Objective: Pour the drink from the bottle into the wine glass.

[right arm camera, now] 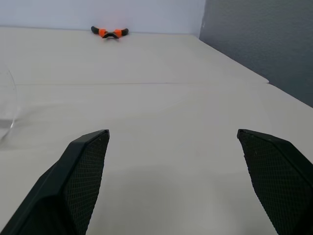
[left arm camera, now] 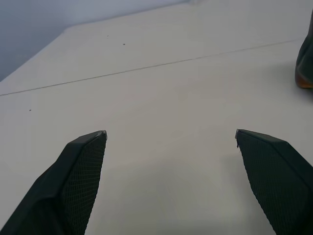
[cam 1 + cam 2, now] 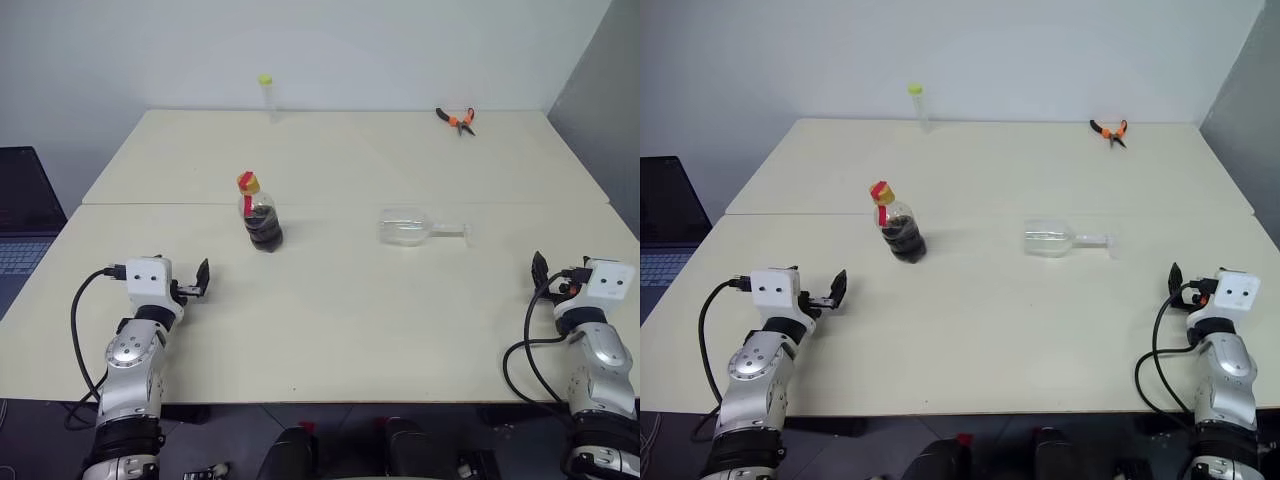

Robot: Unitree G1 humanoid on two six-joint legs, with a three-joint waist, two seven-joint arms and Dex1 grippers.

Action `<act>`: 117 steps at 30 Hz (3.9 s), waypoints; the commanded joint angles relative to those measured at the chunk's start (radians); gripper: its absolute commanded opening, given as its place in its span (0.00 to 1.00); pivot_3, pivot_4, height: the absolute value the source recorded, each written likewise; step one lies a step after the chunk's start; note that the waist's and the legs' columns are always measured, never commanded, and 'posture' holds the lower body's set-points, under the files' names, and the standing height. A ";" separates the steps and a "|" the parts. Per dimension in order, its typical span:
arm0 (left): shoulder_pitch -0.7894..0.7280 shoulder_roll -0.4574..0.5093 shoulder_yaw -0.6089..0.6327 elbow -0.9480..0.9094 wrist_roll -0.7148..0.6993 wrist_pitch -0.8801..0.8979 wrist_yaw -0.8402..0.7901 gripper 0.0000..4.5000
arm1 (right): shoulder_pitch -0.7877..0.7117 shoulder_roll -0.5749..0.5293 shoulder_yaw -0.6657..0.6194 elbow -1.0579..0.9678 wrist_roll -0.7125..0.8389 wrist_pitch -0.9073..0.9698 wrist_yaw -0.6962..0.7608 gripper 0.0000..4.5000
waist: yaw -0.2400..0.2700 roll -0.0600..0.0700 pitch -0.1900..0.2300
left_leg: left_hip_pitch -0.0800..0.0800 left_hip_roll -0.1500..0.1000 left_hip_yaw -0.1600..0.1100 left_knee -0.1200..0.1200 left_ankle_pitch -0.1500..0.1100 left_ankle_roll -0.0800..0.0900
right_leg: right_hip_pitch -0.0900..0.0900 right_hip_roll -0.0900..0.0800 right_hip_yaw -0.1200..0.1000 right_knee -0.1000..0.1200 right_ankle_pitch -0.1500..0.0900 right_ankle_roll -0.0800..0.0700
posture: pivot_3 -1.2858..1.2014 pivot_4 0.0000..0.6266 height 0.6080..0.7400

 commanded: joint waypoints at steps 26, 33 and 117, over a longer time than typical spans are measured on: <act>-0.123 0.034 -0.064 -0.004 -0.093 -0.026 -0.324 0.99 | 0.309 -0.238 0.207 -0.986 0.478 0.563 0.388 1.00 | 0.002 -0.001 0.000 | 0.000 0.000 -0.003 0.001 0.000 0.000 | 0.002 0.000 -0.003 -0.001 0.000 0.000 | 0.52 0.24 1.00; -0.226 0.015 -0.128 0.105 -0.058 -0.044 -0.371 0.99 | 0.196 -0.207 0.258 -1.000 0.481 0.622 0.338 1.00 | 0.002 -0.002 0.001 | -0.001 0.000 -0.004 0.001 0.000 0.000 | 0.001 0.001 -0.003 -0.001 0.000 0.000 | 0.52 0.24 1.00; -0.478 -0.178 -0.625 0.117 0.026 0.035 -0.939 0.42 | 0.011 -0.237 0.289 -1.260 0.661 1.031 0.001 1.00 | 0.002 -0.004 0.002 | -0.003 -0.001 -0.004 0.002 0.000 0.000 | 0.001 0.001 -0.003 -0.001 0.000 0.000 | 0.52 0.24 1.00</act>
